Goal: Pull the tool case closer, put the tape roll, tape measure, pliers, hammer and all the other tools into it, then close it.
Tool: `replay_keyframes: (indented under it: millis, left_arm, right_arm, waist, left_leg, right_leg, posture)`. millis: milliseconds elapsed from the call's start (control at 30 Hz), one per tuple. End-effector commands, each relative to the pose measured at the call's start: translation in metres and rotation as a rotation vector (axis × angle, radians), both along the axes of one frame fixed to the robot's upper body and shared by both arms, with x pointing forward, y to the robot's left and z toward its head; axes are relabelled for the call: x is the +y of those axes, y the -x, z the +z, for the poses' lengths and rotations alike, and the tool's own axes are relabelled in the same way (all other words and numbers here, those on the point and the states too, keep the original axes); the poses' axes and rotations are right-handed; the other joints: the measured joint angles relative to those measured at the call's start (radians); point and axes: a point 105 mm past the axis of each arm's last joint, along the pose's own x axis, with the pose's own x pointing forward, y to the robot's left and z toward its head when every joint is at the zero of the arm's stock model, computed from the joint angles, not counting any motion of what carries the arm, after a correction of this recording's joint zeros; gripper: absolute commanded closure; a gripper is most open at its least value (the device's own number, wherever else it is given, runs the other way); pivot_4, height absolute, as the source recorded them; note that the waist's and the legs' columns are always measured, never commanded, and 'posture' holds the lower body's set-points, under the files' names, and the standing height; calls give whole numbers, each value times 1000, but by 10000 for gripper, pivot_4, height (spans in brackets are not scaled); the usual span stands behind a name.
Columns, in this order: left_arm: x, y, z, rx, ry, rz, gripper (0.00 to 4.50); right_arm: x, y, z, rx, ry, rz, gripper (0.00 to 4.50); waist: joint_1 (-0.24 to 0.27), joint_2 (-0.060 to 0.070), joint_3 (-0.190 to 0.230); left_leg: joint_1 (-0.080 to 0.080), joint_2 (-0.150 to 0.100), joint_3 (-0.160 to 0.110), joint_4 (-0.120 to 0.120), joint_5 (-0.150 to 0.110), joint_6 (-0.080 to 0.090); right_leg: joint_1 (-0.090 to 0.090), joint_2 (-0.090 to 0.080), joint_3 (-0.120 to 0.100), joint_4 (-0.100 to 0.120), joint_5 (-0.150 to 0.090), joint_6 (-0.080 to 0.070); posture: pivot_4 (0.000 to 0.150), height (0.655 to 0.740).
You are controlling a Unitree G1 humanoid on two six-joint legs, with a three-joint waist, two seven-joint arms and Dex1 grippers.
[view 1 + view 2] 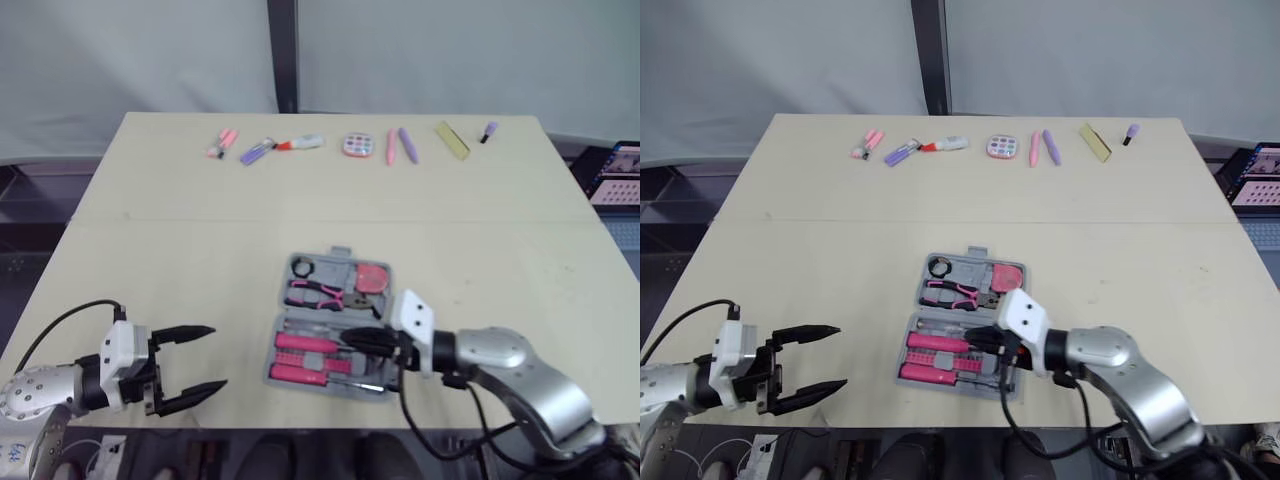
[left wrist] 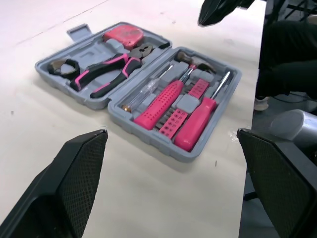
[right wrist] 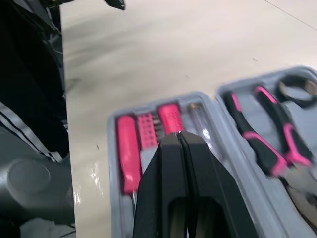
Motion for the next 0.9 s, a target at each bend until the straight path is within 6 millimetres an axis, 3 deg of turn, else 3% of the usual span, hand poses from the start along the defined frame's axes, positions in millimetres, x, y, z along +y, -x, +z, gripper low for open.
replay_keyframes:
  millis: [33,100,233,300,333,667,767,867,900]
  left_arm:
    - [-2,4,-3,-17,-5,-12,0]
    - [0,7,-7,-14,-1,0,0]
    - [8,7,-13,-17,1,75,0]
    - [8,6,-12,-35,6,102,0]
    - [6,7,-13,-33,9,105,0]
    - [-7,-4,-12,5,-21,93,0]
    - [-8,-31,4,-68,11,158,0]
    - [-11,-59,6,-38,-25,164,0]
    - [-14,-66,5,-26,-41,135,3998]
  right_arm:
    - [-15,11,4,13,8,-13,39504]
    - [-33,17,-3,35,42,-62,32610]
    - [-64,31,-15,83,82,-168,12608]
    - [-70,37,-18,102,81,-200,2893]
    - [-72,38,-21,110,85,-210,88]
    - [-83,41,-30,140,102,-248,88]
    - [-88,29,-28,140,118,-275,88]
    - [-94,8,-29,110,129,-327,88]
    - [-97,-1,-32,108,139,-355,4018]
  waist:
    - [3,0,0]
    - [10,0,0]
    - [16,-1,0]
    - [18,-1,0]
    - [18,-1,0]
    - [18,-1,0]
    - [20,-1,0]
    - [21,-1,0]
    - [20,-1,0]
  left_leg:
    - [0,0,1,0,0,0]
    - [0,1,2,0,0,0]
    - [0,1,6,0,0,1]
    - [0,1,6,1,-1,1]
    - [1,1,6,2,-1,1]
    - [1,1,5,2,-1,1]
    - [1,1,5,2,-1,1]
    - [2,1,3,5,-1,1]
    - [3,1,3,4,-1,1]
  right_leg:
    - [0,0,0,-1,0,0]
    - [0,0,0,-1,0,0]
    - [0,3,-2,-2,0,0]
    - [1,3,-2,-2,0,0]
    - [2,3,-2,-2,0,0]
    - [4,3,0,-4,0,0]
    - [4,3,0,-4,0,0]
    - [8,5,-1,-7,0,0]
    - [9,5,-1,-7,0,0]
  posture:
    - [1500,7400]
    - [1500,7400]
    - [1500,7400]
    - [1500,7400]
    - [1500,7400]
    - [1500,7400]
    - [1500,7400]
    - [1500,7400]
    - [1500,7400]
